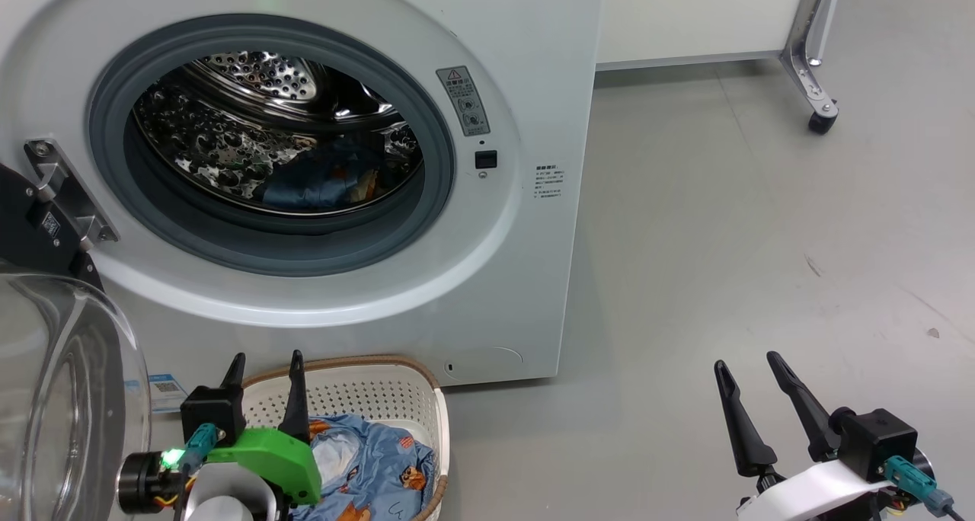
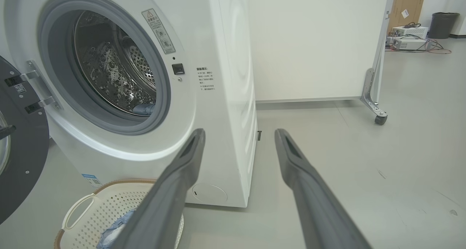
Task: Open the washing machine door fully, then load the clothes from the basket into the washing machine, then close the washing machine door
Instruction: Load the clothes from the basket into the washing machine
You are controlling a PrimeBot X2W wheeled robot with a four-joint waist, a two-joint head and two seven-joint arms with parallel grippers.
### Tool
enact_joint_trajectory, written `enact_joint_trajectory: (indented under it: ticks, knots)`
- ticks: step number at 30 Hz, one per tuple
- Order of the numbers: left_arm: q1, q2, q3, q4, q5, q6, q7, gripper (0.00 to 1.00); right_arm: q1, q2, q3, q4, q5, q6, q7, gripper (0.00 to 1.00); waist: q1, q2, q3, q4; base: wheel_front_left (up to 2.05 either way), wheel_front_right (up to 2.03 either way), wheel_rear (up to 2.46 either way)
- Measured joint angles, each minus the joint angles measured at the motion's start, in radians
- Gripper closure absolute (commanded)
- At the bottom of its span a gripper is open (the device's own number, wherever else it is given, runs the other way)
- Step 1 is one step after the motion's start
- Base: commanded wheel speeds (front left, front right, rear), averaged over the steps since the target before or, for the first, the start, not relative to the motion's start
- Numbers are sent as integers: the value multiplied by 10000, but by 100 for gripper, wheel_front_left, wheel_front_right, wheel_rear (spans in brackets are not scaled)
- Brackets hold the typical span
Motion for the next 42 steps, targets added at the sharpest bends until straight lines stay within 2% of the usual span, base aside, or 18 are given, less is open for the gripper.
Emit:
enact_joint_trajectory:
  ticks: [8,18,42]
  knots:
    - [1156,31,123,-1396,-82,339,0,0,230,-115,-46,-52,-4,0,0,0,0,0,-119,-75,0,0,0]
    - [2228,82,232,-2466,-205,474,0,0,395,-205,-150,-295,-167,0,0,0,0,0,-277,-51,0,0,0]
    - [3405,123,194,-3572,-288,786,0,0,609,-77,-23,-514,-180,0,0,0,1,0,-248,-338,0,0,0]
